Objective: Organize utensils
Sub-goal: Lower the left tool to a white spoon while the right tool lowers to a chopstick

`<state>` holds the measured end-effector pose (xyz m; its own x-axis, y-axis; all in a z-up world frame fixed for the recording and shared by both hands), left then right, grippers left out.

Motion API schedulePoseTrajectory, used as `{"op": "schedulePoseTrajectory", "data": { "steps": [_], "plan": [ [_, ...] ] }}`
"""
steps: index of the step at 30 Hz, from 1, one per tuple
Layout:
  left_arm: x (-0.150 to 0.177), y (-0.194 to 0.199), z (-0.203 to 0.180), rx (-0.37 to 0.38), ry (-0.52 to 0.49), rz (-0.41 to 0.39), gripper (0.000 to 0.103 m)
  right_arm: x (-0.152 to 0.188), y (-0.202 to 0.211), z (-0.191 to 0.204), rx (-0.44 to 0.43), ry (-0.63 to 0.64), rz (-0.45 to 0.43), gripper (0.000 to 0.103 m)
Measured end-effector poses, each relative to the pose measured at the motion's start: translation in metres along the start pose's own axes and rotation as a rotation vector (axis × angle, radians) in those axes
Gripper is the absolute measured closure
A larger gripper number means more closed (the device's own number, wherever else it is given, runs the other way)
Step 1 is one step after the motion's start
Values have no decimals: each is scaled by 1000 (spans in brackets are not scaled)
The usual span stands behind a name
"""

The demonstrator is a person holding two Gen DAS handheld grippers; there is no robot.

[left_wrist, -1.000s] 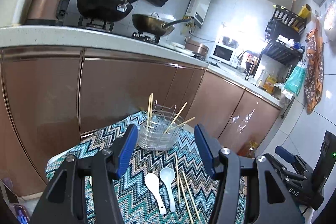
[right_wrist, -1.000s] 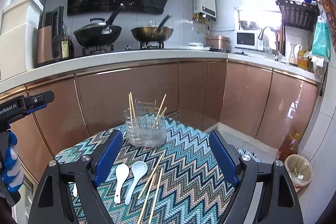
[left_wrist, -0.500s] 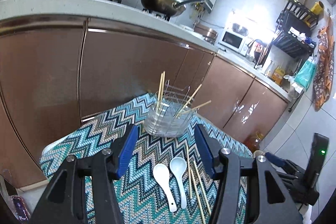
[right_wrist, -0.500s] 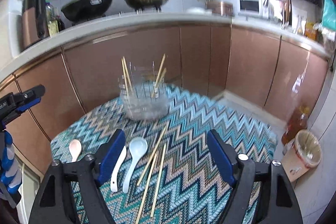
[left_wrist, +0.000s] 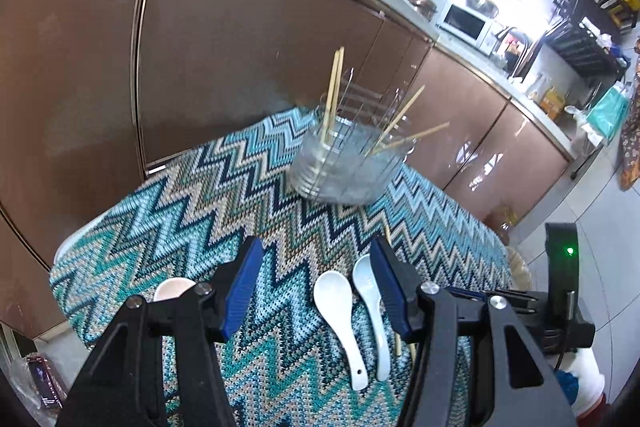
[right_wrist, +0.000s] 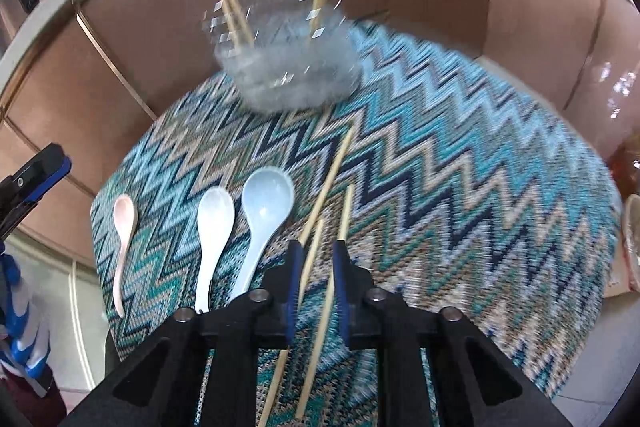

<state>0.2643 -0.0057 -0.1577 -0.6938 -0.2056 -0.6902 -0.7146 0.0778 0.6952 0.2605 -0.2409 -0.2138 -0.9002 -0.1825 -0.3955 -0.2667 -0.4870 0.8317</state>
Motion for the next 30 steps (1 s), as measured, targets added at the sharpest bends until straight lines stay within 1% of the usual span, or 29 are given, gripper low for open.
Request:
{"op": "schedulePoseTrajectory", "data": {
  "steps": [4,7,15,18,21,23,24,30],
  "plan": [
    [4,-15,2,1,0,27,49,1,-24,-5,-15,-3,93,92],
    [5,-24,5,-1,0,39,49,1,-32,-7,-26,-14,125,92],
    [11,-43,15,-9,9,82,49,1,-48,-17,8,-35,197,92],
    [16,-49,16,-14,4,110,49,-1,-52,-17,13,-41,215,92],
    [22,-59,13,-5,-5,167,49,-3,-61,-15,22,-42,243,92],
    [27,-69,8,16,-8,228,49,-5,-68,-13,25,-46,263,92],
    [28,-71,6,21,-8,245,49,-6,-72,-12,25,-48,271,92],
    [37,-98,-8,53,-9,370,50,-13,-84,-10,12,-75,307,92]
  ]
}}
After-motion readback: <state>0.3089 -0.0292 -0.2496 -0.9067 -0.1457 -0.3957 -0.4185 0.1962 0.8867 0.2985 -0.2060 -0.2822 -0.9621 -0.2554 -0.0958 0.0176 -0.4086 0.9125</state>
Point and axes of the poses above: each gripper's, at about its wrist camera, not at the fingertips, and y roughly against the way its jaws point, z to its left, x to its underside, the point moved 7 cm from there along -y, roughly the way its jaws point, and after that the axes turned 13 degrees about -x, right-handed, at the moved point
